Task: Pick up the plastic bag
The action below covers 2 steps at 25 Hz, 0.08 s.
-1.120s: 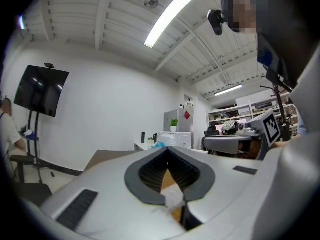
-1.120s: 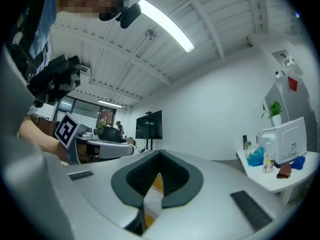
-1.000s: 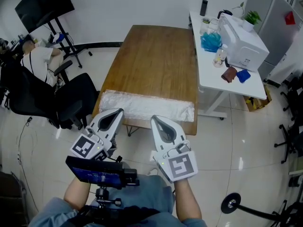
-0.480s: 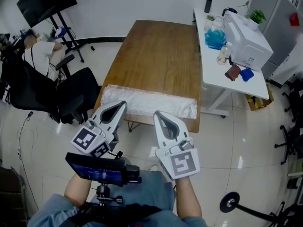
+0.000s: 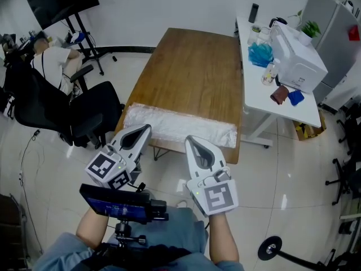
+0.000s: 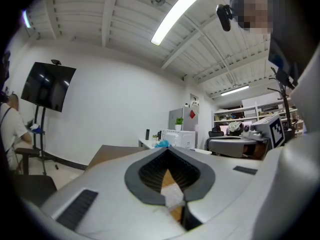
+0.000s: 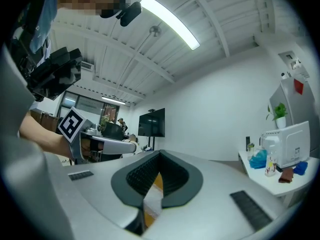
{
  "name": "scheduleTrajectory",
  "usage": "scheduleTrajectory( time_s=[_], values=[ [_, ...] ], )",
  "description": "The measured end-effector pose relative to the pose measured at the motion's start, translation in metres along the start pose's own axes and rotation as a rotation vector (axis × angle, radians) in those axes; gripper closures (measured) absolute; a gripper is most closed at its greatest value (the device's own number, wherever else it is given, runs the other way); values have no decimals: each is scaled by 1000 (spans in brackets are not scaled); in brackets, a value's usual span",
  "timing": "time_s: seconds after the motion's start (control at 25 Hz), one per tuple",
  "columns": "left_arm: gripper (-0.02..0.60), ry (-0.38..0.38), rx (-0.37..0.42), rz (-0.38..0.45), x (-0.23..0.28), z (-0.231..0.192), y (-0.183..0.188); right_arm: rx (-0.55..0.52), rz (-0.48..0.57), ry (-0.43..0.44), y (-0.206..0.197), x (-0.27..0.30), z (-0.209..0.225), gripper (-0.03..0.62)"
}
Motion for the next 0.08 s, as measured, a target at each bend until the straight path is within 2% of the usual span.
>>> scheduleTrajectory(
  time_s=[0.08],
  values=[
    [571, 0, -6, -5, -3, 0, -2, 5, -4, 3, -2, 0, -3, 594]
  ],
)
Point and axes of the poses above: the fingertips, and each gripper's own axes: x forward along the fingers, z to its right, y out of its top, the point moved 3 cm from there along -x, backward along the fingers, and after that the axes turned 14 degrees about x, right-handed, at the moved point
